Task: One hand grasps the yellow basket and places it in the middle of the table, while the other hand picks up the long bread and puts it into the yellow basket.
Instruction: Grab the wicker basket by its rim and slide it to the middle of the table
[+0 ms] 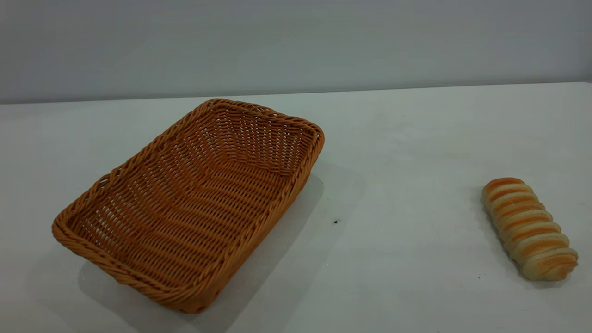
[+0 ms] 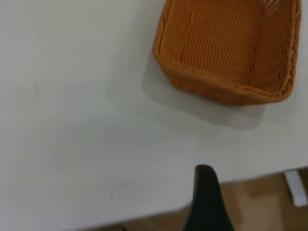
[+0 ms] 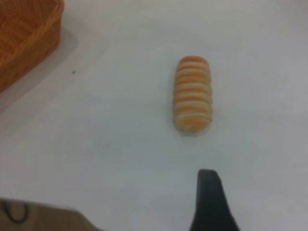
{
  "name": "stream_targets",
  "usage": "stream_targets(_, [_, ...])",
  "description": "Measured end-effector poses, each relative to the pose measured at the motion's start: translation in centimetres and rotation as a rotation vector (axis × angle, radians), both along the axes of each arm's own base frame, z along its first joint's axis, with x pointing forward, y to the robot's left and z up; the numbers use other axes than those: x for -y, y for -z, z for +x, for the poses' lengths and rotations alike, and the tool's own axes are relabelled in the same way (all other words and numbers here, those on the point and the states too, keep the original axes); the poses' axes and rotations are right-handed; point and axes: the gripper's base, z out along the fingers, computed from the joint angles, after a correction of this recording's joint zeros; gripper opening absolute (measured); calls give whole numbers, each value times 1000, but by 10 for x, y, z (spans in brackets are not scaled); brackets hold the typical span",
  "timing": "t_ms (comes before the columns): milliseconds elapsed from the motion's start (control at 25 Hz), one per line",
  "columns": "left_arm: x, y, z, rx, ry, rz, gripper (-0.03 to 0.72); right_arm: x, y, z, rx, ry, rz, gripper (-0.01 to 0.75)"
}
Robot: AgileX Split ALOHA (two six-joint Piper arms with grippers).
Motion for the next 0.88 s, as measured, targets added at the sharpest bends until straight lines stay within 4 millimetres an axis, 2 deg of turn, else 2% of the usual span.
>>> stream_targets(120, [3, 0, 15, -113, -35, -6, 584, 1, -6, 6, -4, 27, -2, 531])
stream_targets(280, [6, 1, 41, -261, -56, 47, 584, 0, -16, 30, -14, 42, -11, 531])
stream_targets(600, [17, -11, 97, -117, -71, 10, 575, -5, -31, 89, -103, 50, -45, 531])
stream_targets(880, [27, 6, 143, -179, -89, 5, 543, -12, -35, 144, -199, 46, -67, 531])
